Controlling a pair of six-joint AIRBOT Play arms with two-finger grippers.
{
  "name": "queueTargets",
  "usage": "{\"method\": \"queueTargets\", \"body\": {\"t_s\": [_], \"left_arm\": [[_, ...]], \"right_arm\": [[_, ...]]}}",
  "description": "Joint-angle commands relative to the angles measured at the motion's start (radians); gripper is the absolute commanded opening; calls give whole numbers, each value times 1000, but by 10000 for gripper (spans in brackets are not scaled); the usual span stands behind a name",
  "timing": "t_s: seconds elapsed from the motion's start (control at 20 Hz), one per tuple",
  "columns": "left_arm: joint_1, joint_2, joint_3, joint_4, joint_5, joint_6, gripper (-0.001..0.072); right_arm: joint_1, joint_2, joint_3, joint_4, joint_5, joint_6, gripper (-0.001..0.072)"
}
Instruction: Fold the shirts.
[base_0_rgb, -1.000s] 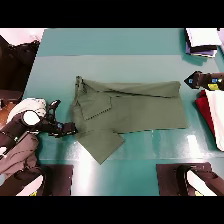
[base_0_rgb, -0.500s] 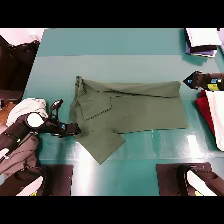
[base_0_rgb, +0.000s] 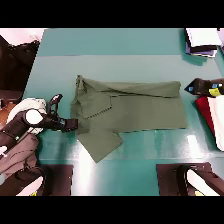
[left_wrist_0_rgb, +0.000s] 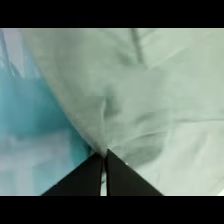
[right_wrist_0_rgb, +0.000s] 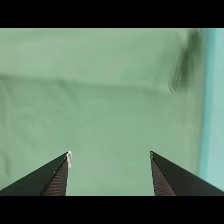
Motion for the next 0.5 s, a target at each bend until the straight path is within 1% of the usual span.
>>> {"method": "queueTargets", "body": {"t_s": [0.0,0.1,0.2,0.35,0.45], "left_arm": [[0,13,106,163,-107,12,24],[0,13,160,232,-140,12,25],[0,13,172,230,-134,11,25],[0,12,172,227,-134,8,25],[0,12,172,227,-134,8,25]], "right_arm": [[-135,-85,-5,-1,195,-65,557],[-233,-134,-76,0,219,-71,557],[-297,-166,-188,2,179,-101,557],[-309,-195,-319,2,91,-136,557],[-299,-211,-364,34,54,-144,557]]}}
